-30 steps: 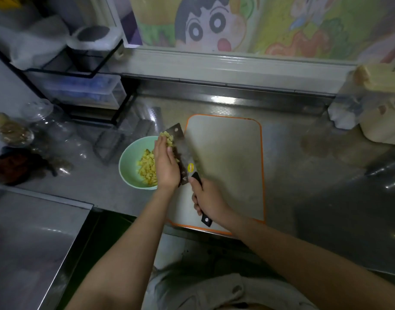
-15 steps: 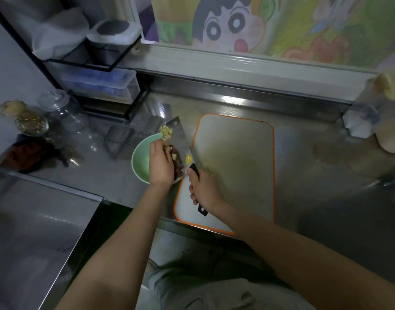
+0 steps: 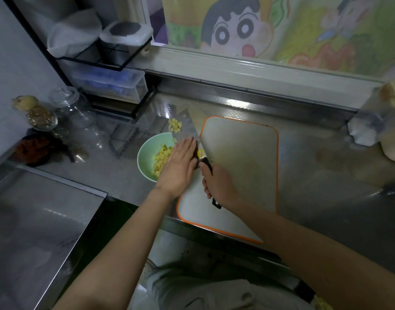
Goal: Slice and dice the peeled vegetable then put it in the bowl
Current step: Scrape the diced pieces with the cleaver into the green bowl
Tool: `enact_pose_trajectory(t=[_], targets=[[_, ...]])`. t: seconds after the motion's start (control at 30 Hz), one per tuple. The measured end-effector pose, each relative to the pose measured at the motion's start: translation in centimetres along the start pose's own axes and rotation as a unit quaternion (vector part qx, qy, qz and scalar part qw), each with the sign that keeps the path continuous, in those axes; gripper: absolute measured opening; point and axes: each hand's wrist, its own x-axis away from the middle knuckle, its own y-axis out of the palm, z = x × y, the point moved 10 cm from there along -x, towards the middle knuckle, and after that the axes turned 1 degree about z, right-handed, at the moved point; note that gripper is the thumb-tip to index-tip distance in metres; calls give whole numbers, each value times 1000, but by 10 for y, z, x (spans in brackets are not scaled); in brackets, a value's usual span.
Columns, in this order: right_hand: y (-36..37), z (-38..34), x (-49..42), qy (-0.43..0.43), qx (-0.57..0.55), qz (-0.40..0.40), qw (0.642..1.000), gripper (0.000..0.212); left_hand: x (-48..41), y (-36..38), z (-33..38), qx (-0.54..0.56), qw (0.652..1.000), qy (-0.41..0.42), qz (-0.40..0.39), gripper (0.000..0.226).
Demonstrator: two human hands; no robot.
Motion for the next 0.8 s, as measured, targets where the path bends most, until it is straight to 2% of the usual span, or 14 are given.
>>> enact_pose_trajectory(t=[0.07,0.27,0.37,0.47,0.6,0.7,0.8], targets=[[-4,-2,0,-5,11,9,1000,31,3,9,-1,-14,1000,-12,-20,55],[-21,5,1,-6,58,32,998,35,6,13,-32,-81,986,-140,-41,58],[-34,-1,4,-38,131,32,990,37,-2,-5,-22,-70,992,-105,5,61],[-43,-3,7,-57,193,21,979,42,-16,-8,-6,-106,993,-48,-3,61],[-48,1,15,-44,165,-2,985,44,-29,5,-4,-137,989,-43,-36,60],[-49,0,20,-35,133,0,990,45,-23,16,-16,-108,989,-89,-52,64],[-52,0,20,-38,135,10,990,43,-8,29,-43,-111,971,-189,-95,60]])
